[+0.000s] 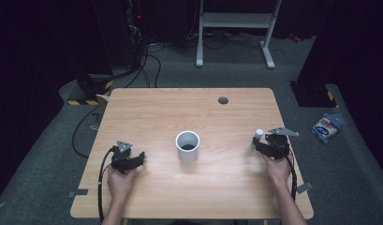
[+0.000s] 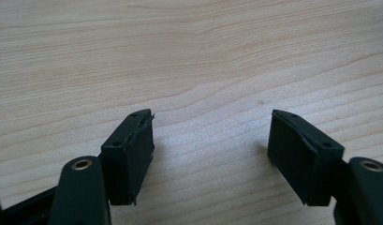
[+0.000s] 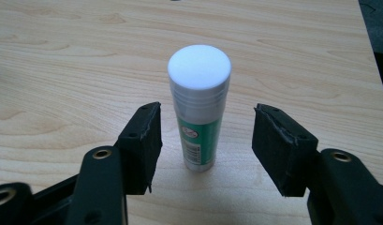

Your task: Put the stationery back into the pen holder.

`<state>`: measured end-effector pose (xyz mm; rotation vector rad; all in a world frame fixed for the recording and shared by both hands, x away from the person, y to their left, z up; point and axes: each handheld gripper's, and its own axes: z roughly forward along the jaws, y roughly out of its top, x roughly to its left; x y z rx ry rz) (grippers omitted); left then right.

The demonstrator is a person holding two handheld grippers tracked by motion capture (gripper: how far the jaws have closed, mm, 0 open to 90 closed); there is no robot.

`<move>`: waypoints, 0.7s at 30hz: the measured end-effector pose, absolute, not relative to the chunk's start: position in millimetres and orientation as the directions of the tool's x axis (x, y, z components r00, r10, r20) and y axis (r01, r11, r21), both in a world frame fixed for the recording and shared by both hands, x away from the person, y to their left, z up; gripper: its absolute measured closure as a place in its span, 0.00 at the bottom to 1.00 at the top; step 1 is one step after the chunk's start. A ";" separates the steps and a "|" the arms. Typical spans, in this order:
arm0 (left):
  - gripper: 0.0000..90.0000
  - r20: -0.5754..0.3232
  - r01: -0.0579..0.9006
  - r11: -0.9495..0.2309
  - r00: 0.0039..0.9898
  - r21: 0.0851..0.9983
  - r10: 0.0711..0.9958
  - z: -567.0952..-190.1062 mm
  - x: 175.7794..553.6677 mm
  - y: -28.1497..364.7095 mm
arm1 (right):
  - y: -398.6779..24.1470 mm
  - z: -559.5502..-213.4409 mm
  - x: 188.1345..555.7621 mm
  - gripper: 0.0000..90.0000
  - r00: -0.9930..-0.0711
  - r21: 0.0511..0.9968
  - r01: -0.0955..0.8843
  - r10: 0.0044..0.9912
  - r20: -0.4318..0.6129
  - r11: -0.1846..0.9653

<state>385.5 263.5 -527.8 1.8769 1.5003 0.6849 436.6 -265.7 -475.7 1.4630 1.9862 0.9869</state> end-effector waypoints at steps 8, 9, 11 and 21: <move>0.35 0.011 0.648 -0.152 0.216 0.747 0.976 -527.8 385.5 263.5 | -261.1 -478.4 442.4 0.58 -0.329 0.776 0.603 0.944 0.029 0.187; 0.35 0.010 0.647 -0.150 0.215 0.747 0.977 -527.9 385.5 263.4 | -260.3 -478.2 442.8 0.60 -0.331 0.773 0.605 0.943 0.027 0.190; 0.35 0.010 0.647 -0.150 0.215 0.747 0.977 -527.9 385.5 263.4 | -259.1 -478.9 443.8 0.61 -0.330 0.772 0.602 0.944 0.011 0.201; 0.35 0.011 0.648 -0.152 0.216 0.747 0.976 -527.8 385.5 263.5 | -257.3 -480.2 446.2 0.71 -0.334 0.771 0.600 0.943 -0.001 0.213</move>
